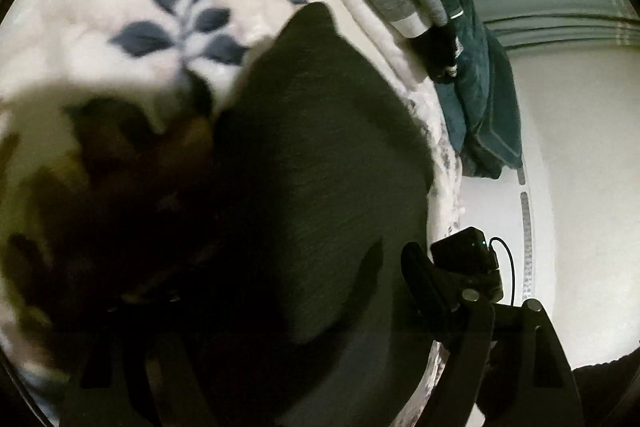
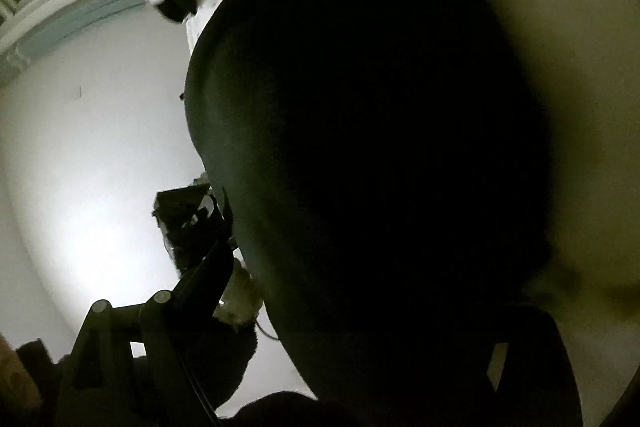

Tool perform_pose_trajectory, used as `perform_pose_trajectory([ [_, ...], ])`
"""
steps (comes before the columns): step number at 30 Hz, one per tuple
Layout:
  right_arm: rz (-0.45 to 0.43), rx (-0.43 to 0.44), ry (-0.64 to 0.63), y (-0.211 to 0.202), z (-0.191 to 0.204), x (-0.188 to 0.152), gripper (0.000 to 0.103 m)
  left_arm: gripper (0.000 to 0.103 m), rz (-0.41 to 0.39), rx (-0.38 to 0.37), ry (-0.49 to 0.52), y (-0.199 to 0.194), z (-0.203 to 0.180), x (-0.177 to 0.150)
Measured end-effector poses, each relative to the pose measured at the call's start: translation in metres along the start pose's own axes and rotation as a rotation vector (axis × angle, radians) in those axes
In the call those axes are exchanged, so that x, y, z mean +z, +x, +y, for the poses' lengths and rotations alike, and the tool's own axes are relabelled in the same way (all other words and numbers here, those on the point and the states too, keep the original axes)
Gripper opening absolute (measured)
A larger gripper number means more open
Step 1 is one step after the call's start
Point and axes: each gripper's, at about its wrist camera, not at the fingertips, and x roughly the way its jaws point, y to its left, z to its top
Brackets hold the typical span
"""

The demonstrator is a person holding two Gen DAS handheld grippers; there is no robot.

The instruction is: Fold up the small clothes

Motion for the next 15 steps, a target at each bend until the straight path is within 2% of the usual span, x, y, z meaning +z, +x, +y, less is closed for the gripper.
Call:
perform_pose_trajectory([
  [1,-0.013,-0.014,0.0,0.005,0.007,0.001,0.074,0.062,-0.015,-0.016,0.0,-0.002,-0.003,0.0],
  [2,-0.021,-0.027,0.004,0.005,0.006,-0.002,0.044,0.045,-0.023,-0.013,0.0,-0.003,-0.005,0.001],
  [3,-0.039,-0.048,0.015,0.007,0.008,-0.003,0.029,0.021,-0.032,0.014,0.004,-0.005,-0.007,0.002],
  [10,-0.138,-0.042,-0.014,-0.006,0.052,-0.022,0.025,0.017,-0.042,0.027,0.047,-0.028,-0.044,0.022],
  [15,-0.204,-0.037,-0.068,-0.031,0.109,-0.013,0.024,0.017,-0.06,0.01,0.116,-0.044,-0.089,0.069],
])
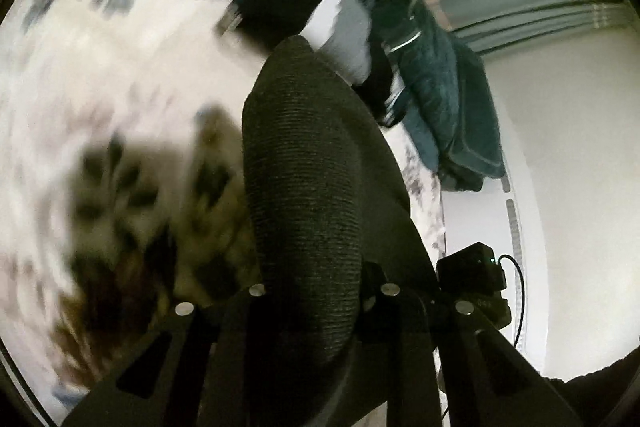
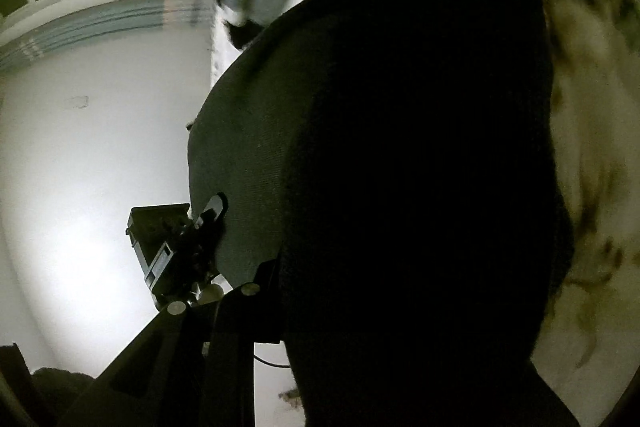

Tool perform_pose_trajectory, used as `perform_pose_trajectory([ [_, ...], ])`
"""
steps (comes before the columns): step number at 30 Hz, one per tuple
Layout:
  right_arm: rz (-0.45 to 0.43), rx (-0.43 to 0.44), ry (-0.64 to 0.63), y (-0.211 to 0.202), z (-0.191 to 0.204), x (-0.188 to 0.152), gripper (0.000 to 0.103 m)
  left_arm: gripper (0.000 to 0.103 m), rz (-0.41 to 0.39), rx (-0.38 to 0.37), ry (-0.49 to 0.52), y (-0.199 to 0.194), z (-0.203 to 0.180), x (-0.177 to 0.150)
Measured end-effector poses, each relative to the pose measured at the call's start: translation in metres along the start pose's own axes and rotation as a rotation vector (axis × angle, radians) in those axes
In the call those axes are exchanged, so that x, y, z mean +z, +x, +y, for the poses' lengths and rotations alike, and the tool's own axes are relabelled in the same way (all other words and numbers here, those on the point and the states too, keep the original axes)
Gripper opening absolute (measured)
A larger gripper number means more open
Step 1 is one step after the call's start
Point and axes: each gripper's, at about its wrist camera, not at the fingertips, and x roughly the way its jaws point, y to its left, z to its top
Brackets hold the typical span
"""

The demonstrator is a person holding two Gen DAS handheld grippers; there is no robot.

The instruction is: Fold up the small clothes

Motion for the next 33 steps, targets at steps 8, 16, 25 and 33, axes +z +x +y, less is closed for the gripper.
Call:
perform_pose_trajectory([
  [8,-0.11,-0.019,-0.099,-0.037,0.098,0.099,0.024,0.018,-0.067,-0.048,0.08,0.014,-0.059,0.144],
  [16,-0.166,-0.101,-0.129,-0.029,0.141,0.264,0.024,0.018,-0.073,-0.025,0.101,0.088,-0.042,0.287],
  [25,-0.133,-0.385,-0.073,-0.007,0.115,0.329,0.046,0.05,0.094,0.222,0.081,0.15,0.008,0.322],
  [33,-0.223,-0.872,-0.218,-0.029,0.108,0.244,0.074,0.095,-0.076,0.501,0.204,0.102,-0.007,0.28],
])
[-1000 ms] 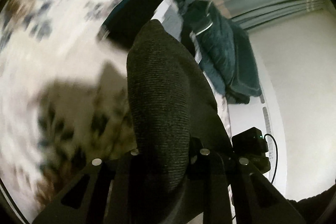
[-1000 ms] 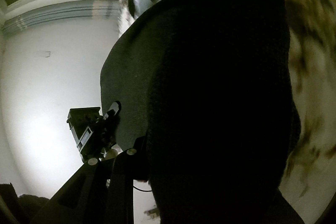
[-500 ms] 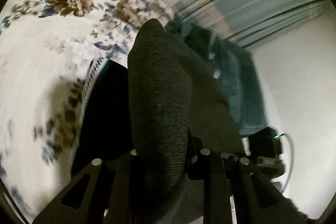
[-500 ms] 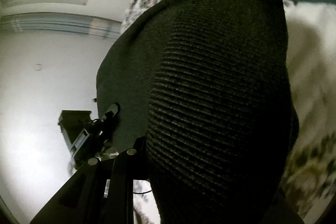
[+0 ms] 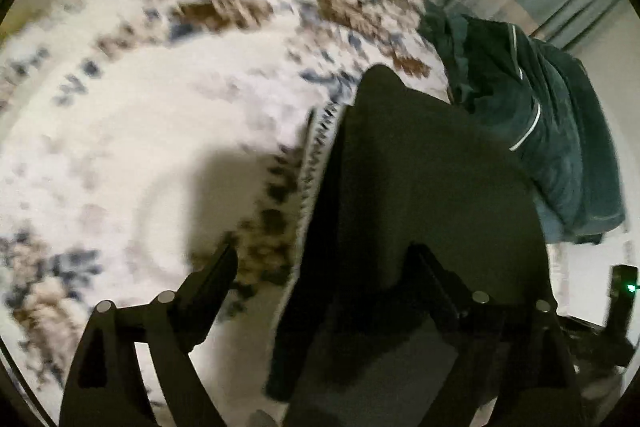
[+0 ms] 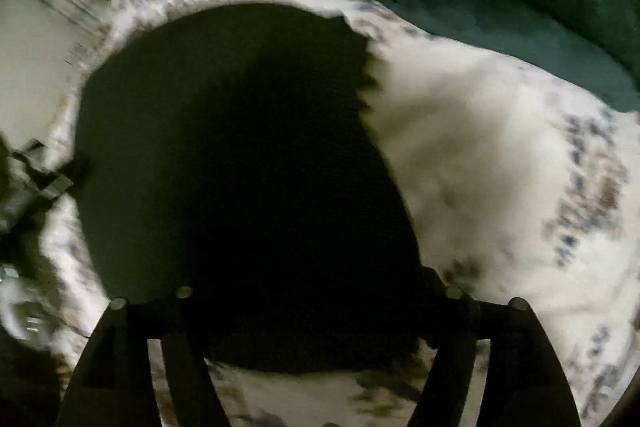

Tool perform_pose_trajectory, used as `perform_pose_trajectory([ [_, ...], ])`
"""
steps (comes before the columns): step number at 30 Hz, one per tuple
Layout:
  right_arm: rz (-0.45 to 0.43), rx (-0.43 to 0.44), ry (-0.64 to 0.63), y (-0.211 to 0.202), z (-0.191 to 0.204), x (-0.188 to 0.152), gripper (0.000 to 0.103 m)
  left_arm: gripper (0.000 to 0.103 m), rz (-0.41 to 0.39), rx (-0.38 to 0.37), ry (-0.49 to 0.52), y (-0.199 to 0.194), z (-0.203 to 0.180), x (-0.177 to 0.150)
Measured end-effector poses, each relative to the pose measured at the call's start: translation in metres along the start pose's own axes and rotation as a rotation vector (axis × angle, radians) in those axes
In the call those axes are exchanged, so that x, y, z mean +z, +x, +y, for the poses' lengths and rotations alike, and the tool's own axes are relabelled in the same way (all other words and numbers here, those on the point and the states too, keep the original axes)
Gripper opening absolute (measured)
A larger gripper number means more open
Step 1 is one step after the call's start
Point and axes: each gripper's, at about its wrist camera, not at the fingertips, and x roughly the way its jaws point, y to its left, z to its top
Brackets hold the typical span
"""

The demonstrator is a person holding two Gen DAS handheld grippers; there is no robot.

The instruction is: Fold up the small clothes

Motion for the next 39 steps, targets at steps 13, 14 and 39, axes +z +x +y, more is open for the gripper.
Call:
perform_pose_trajectory([
  [13,-0.173,-0.311,0.01,-0.077,0.043,-0.05,0.103,0.103,-0.048,0.251,0.134,-0.082,-0.077,-0.052],
  [14,-0.181,-0.306,0.011,-0.092,0.047,-0.056,0.103,0.103,-0.063,0.256,0.14,-0.101,-0.086,-0.055],
  [39,-0.559,-0.3,0.009,-0.499,0.119,-0.31,0.103,0.103,-0.33,0.197,0.251,-0.449,-0.208,-0.182],
])
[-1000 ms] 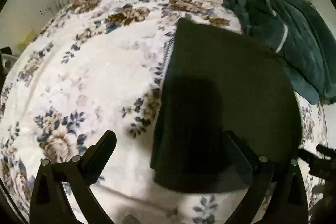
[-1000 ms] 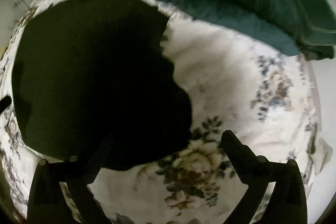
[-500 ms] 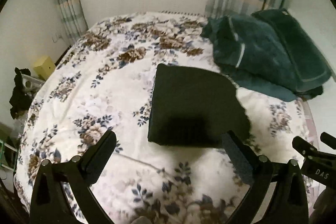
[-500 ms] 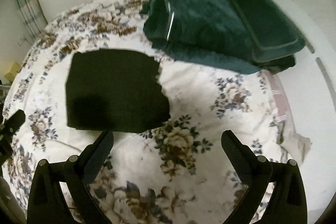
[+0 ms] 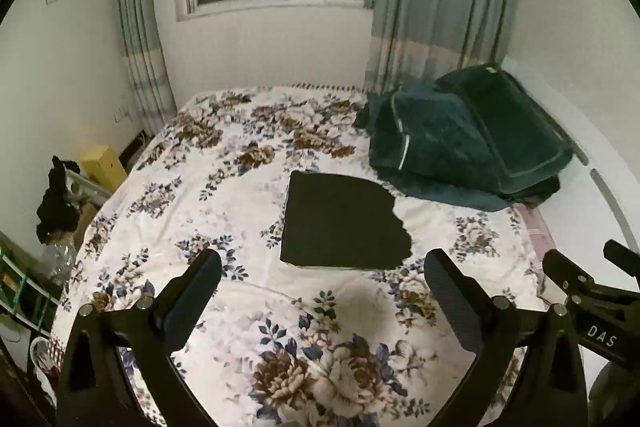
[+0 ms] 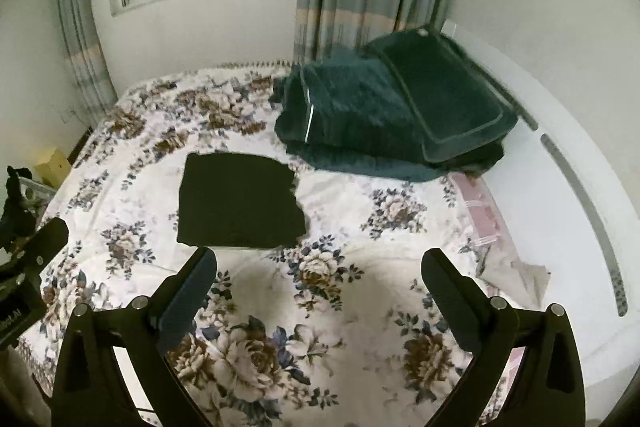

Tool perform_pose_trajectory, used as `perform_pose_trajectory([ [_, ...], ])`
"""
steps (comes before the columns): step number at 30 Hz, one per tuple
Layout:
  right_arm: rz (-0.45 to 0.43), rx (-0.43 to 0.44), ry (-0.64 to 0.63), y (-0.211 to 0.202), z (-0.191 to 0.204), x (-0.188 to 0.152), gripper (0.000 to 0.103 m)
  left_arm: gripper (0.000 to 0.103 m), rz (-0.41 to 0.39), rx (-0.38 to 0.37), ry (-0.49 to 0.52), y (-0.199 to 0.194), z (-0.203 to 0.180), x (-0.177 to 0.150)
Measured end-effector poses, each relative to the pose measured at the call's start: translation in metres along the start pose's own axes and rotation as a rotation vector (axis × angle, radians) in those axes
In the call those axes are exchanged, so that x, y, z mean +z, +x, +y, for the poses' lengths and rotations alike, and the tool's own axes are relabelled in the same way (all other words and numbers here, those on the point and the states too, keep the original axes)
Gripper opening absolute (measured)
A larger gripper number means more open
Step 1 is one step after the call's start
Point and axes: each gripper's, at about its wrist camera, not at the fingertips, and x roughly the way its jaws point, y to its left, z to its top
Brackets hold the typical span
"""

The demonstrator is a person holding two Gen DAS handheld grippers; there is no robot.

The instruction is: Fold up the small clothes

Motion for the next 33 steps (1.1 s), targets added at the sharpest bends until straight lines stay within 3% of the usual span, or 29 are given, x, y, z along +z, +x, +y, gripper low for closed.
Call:
perform_pose_trajectory([
  [8,-0.108,-0.001,-0.007,-0.109,-0.017,-0.029,0.103,0.103,-0.089,0.008,-0.029,-0.084,0.002,-0.016],
  [14,-0.158,0.0,-0.017,-0.165,-0.026,-0.048,0.103,0.103,-0.125,0.018,-0.012,-0.117,-0.001,-0.032],
  [22,-0.167,0.018,-0.027,-0.193,-0.037,-0.063,0.103,0.103,-0.141,0.019,-0.022,-0.134,-0.003,-0.048],
  [33,-0.189,0.059,-0.033,-0.194,-0.047,-0.053,0.103,0.103,-0.168,0.032,-0.019,-0.154,-0.007,-0.049],
])
